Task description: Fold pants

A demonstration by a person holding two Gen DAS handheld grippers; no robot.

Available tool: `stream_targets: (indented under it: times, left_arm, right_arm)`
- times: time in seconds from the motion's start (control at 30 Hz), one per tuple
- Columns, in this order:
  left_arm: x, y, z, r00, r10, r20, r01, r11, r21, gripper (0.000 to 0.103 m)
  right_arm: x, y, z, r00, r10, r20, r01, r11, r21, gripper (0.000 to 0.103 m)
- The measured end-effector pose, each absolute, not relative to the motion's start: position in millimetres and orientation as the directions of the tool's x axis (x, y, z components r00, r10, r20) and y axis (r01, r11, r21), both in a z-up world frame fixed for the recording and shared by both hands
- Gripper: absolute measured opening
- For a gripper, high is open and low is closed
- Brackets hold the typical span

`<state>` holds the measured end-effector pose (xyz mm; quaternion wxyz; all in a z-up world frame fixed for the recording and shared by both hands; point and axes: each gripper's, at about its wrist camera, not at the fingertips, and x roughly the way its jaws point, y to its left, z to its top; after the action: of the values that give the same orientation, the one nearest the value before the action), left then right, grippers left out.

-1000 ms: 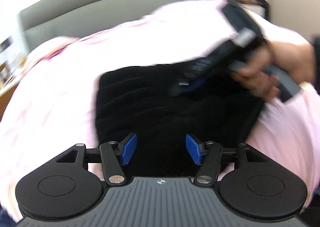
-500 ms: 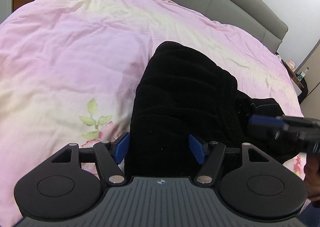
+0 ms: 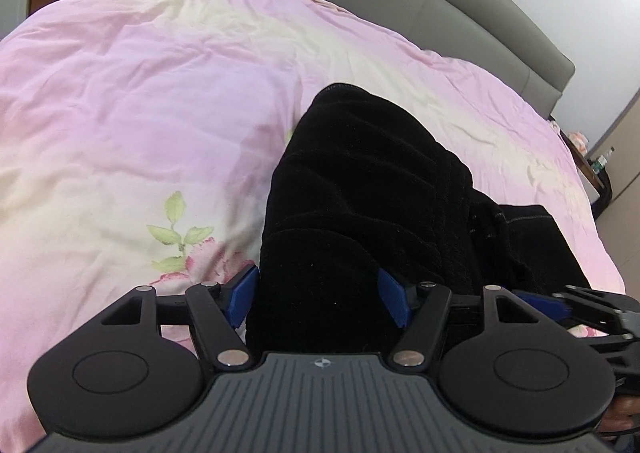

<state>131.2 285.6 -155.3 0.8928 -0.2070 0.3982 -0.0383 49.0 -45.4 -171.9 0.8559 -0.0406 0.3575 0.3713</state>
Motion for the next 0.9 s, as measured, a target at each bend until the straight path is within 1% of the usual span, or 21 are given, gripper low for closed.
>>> stream_targets:
  times: [0.07,0.1,0.17,0.27,0.37,0.47,0.57,0.67,0.73,0.8,0.9]
  left_arm:
    - [133.0,285.5,-156.7,0.679,-0.228,-0.698,-0.104,0.911,-0.399,0.075]
    - [134.3,284.5,-157.9,0.676,-0.227,-0.701,-0.107,0.911,-0.398,0.076]
    - [136.1,282.3,-161.8,0.672,-0.228,-0.705,-0.111,0.91,-0.4,0.084]
    - [137.8,280.5,-167.7,0.666,-0.238,-0.707,-0.118,0.902,-0.415,0.091]
    - [137.5,283.6,-173.0,0.661,-0.252,-0.707,-0.135,0.886,-0.443,0.094]
    - [137.2,290.5,-180.5,0.655,-0.285,-0.7,-0.164,0.85,-0.5,0.095]
    - [136.5,295.4,-185.7,0.654,-0.31,-0.69,-0.186,0.818,-0.544,0.096]
    - [135.6,293.0,-183.8,0.656,-0.298,-0.693,-0.187,0.826,-0.532,0.096]
    - [135.1,290.4,-181.4,0.657,-0.286,-0.697,-0.186,0.835,-0.518,0.096]
    - [134.4,289.0,-179.9,0.658,-0.276,-0.7,-0.188,0.84,-0.509,0.096]
    - [131.3,286.0,-173.9,0.661,-0.244,-0.709,-0.198,0.855,-0.479,0.095]
  right_arm:
    - [46.8,-71.4,-162.1,0.498,0.612,-0.615,-0.617,0.748,0.244,0.042]
    - [45.9,-85.7,-158.5,0.515,0.609,-0.603,-0.59,0.762,0.266,0.045]
    - [42.5,-110.3,-153.3,0.549,0.591,-0.592,-0.537,0.791,0.292,0.047]
    - [38.3,-140.4,-151.2,0.591,0.544,-0.596,-0.474,0.831,0.289,0.051]
    - [36.8,-166.6,-157.4,0.606,0.508,-0.612,-0.408,0.859,0.309,0.051]
    - [37.1,-188.5,-161.9,0.626,0.477,-0.616,-0.335,0.879,0.34,0.051]
    - [35.3,-204.0,-162.8,0.66,0.438,-0.61,-0.285,0.898,0.336,0.051]
    - [39.1,-215.6,-163.8,0.681,0.394,-0.617,-0.234,0.916,0.327,0.052]
    - [41.0,-224.1,-163.6,0.698,0.35,-0.625,-0.195,0.932,0.304,0.058]
    - [42.6,-232.8,-163.4,0.716,0.292,-0.634,-0.156,0.952,0.262,0.062]
    - [46.2,-247.3,-166.0,0.722,0.236,-0.65,-0.102,0.966,0.237,0.063]
